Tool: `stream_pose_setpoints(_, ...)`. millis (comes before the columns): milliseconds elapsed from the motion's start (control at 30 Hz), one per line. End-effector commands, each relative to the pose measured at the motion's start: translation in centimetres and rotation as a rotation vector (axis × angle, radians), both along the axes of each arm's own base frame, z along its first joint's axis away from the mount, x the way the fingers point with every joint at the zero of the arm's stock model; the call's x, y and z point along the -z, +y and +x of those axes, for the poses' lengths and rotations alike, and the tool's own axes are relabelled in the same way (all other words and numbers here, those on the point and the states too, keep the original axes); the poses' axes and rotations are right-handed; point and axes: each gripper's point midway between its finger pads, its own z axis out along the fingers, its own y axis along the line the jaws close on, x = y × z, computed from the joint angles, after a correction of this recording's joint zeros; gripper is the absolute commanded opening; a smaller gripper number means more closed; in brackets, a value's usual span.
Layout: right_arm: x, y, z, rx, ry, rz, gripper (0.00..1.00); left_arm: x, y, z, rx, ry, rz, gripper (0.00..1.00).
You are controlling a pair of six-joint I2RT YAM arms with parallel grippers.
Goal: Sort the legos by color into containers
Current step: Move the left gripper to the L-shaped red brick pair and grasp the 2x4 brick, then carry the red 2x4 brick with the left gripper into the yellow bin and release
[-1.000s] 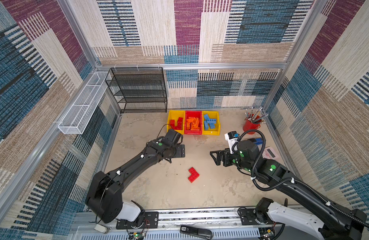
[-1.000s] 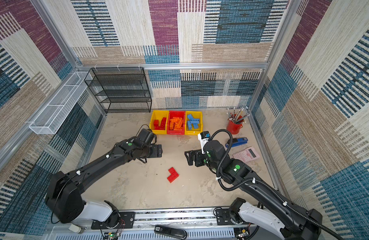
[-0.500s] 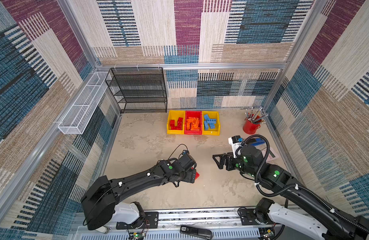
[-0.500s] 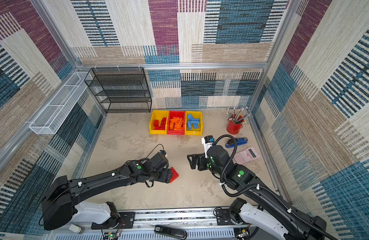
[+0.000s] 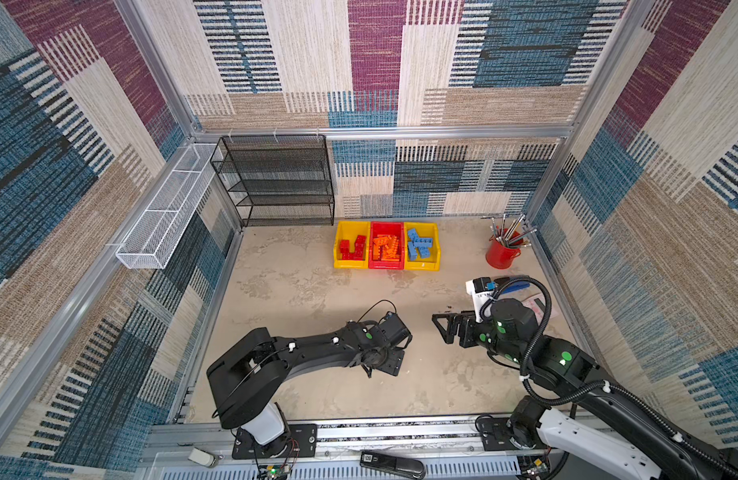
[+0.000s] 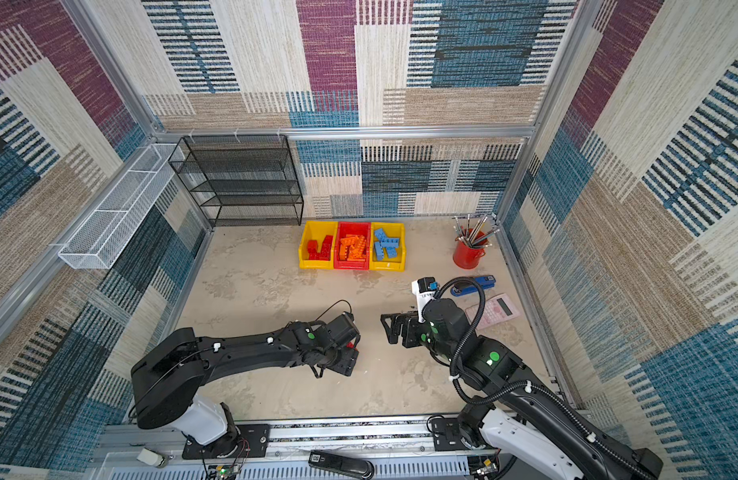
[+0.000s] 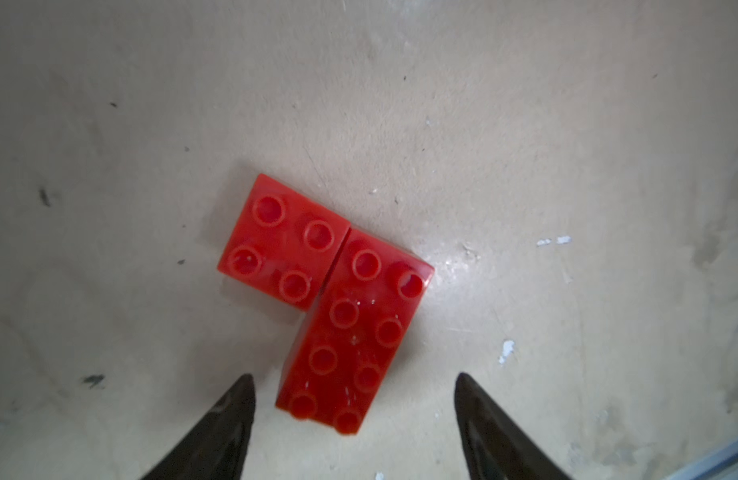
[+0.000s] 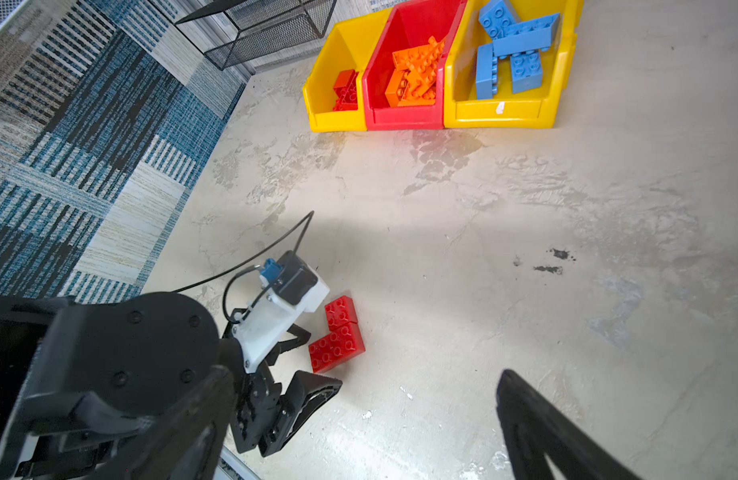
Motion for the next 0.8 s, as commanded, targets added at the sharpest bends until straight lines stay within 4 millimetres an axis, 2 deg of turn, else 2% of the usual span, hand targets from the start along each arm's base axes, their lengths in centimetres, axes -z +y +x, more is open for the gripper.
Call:
stream_pose_setpoints(0,-0.1,-0.2,0.0,0.015,0.000,0.010,0.99,0.3,-1.0,0.3,0.020,-0.001,-0.020,0.67)
stream_pose_setpoints(167,0.1,-0.5,-0.2,0.023,0.002,0.007,0.99,0.0,-1.4,0.4,0.028,-0.003,-0.028,0.41)
stream_pose_setpoints(233,0.1,-0.6,-0.3,0.025,0.004,0.009,0.99,-0.5,-1.6,0.6,0.032,-0.010,-0.026,0.35)
stream_pose_setpoints(567,-0.4,-1.3,-0.7,0.047,-0.001,0.022,0.99,-2.4,-2.1,1.2,0.066,-0.036,-0.014,0.36)
stream_pose_setpoints(767,-1.4,-1.9,-0.9,0.059,-0.013,0.023,0.99,-4.4,-2.0,2.7,0.073,-0.102,0.017,0.35)
